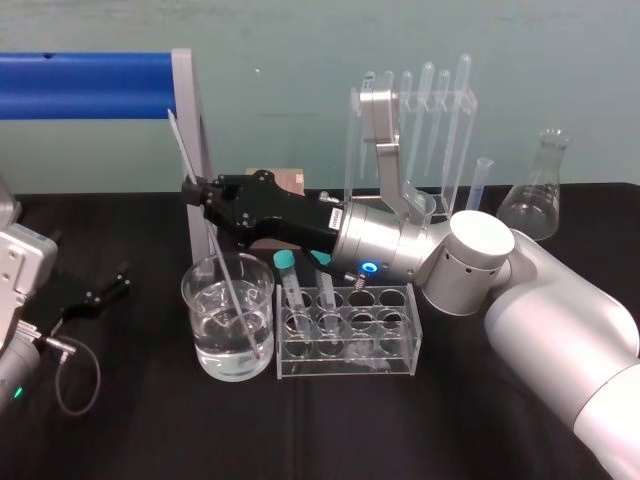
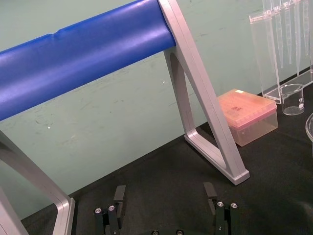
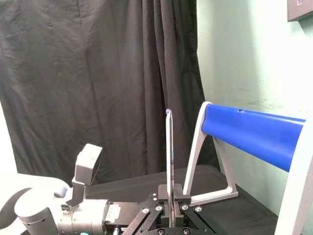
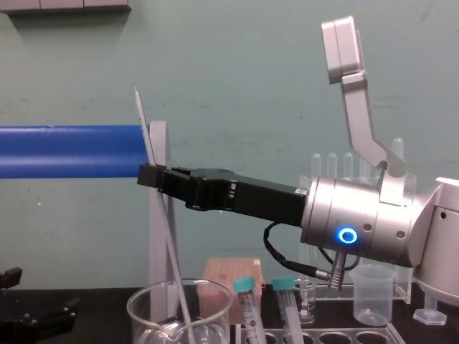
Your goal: Hold the thermometer with one hand and immerse one end into the beaker, then reinsert it into the test tube rack.
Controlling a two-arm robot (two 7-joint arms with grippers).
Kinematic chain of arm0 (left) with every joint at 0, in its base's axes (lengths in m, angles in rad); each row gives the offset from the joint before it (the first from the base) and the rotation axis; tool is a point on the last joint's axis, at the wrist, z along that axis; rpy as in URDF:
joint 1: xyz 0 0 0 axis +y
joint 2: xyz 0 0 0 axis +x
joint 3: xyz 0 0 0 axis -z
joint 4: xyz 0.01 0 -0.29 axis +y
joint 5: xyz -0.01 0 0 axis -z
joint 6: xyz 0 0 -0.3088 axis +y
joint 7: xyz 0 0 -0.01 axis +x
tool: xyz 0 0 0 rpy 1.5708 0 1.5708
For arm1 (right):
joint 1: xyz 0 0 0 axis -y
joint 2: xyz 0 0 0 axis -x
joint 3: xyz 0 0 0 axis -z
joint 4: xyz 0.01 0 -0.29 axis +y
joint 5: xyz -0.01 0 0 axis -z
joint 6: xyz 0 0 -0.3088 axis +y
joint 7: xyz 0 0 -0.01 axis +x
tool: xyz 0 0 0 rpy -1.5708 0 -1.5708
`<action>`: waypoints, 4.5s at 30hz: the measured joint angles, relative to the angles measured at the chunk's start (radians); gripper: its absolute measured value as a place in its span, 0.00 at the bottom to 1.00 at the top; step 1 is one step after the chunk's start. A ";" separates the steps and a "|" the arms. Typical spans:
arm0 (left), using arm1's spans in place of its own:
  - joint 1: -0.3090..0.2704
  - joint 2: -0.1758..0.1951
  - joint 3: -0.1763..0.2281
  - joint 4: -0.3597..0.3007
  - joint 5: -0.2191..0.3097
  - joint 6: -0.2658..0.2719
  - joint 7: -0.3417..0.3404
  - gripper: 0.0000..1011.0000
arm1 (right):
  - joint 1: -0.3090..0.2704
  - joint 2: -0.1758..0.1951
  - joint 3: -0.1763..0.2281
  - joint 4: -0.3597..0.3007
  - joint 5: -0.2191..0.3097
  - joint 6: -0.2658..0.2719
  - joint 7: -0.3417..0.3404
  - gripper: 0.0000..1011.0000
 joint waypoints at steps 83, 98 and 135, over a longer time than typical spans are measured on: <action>0.000 0.000 0.000 0.000 0.000 0.000 0.000 1.00 | -0.008 0.013 -0.005 -0.009 -0.005 0.002 -0.003 0.05; 0.000 0.000 0.000 0.000 0.000 0.000 0.000 1.00 | 0.060 0.013 0.092 -0.123 0.104 0.019 -0.010 0.05; 0.000 0.000 0.000 0.000 0.000 0.000 0.000 1.00 | -0.221 0.333 0.196 -0.498 0.129 0.049 -0.253 0.05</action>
